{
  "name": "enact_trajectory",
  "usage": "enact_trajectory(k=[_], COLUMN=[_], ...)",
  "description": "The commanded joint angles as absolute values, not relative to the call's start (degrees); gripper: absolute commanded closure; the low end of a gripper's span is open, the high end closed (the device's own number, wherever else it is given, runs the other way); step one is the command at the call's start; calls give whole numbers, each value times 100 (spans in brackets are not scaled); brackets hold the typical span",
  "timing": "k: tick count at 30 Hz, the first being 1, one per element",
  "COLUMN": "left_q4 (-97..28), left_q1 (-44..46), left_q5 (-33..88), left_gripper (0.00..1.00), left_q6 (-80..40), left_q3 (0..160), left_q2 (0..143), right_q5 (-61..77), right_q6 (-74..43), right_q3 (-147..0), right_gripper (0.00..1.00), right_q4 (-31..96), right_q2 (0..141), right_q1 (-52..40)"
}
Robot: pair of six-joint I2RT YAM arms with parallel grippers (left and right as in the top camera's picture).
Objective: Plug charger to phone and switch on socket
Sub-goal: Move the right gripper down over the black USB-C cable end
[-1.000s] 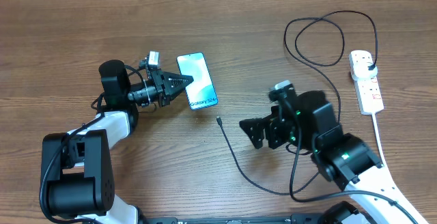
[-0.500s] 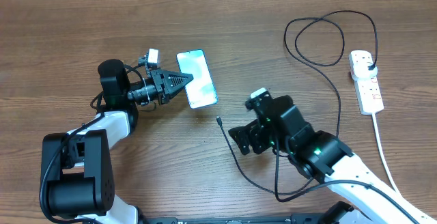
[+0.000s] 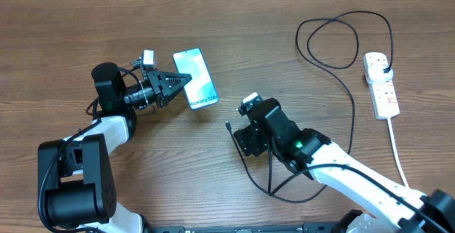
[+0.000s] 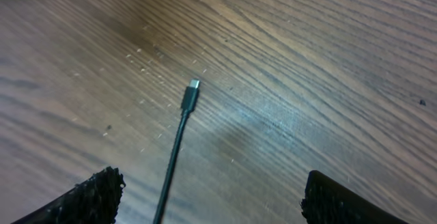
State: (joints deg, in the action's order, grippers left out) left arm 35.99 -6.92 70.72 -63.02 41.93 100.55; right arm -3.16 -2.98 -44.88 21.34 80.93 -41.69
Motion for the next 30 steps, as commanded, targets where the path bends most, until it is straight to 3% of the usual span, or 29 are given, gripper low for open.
enact_trajectory(k=[1, 12, 30], left_q4=[3667, 3667, 3669], left_q1=[-757, -755, -755], left_q5=[7078, 7052, 7015], left_gripper=[96, 96, 96], left_q6=[-6451, -6652, -6864], left_q3=[4351, 4351, 4351], left_q2=[10038, 10038, 10038], right_q5=[-491, -755, -746], right_q6=[-244, -25, 207], right_q3=[-4508, -4508, -4508], right_gripper=[17, 21, 30], right_q4=[1955, 1186, 1013], right_q2=[8320, 8864, 9146], right_q1=[-4250, -4534, -4611])
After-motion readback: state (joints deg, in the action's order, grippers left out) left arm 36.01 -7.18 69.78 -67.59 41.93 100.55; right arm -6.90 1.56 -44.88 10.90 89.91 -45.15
